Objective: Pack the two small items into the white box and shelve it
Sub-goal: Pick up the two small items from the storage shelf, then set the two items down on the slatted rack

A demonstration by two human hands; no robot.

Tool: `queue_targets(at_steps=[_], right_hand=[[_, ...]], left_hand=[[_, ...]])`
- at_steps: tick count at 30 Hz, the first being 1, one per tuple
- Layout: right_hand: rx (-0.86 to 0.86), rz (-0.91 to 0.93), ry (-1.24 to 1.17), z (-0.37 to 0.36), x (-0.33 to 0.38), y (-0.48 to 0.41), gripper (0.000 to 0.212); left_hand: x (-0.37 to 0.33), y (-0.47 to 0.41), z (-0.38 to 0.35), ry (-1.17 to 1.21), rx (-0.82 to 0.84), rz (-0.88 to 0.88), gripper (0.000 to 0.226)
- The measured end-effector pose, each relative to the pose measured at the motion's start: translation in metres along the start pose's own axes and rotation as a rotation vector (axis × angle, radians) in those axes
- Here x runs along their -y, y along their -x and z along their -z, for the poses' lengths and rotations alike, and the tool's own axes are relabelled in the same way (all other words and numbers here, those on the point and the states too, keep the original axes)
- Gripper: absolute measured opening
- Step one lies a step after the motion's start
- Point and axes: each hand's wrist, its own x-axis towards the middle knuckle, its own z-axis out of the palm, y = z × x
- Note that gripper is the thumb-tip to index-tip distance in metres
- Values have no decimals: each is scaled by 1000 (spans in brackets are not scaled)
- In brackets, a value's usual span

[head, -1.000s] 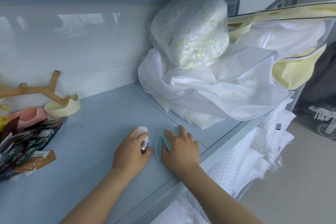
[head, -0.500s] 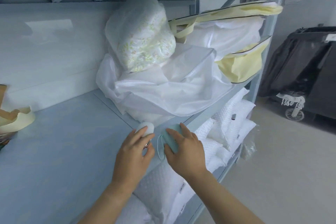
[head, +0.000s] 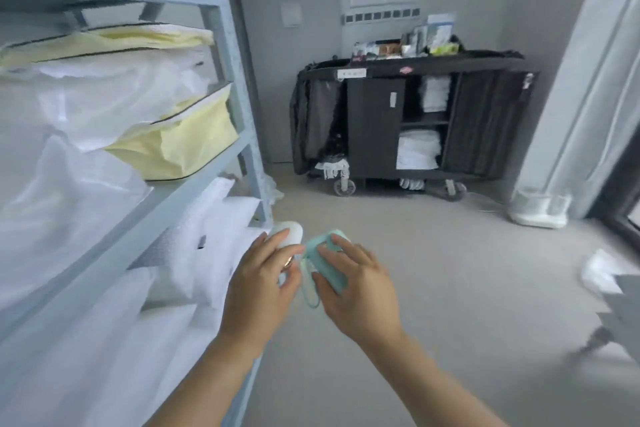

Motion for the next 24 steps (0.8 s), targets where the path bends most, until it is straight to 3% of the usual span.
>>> queue_targets(at_steps=[7,13,24], right_hand=[[-181,-297,247,123,-124,31,28],[-367,-504,348,189,-179,51,31],[-498,-661,470,300,-273,62,32]], left_hand=[[-133,-29,-132,247,195,-249,28],[-204,-34,-190,354,367,-407,29],[-340,-61,-287,570,420,-483,23]])
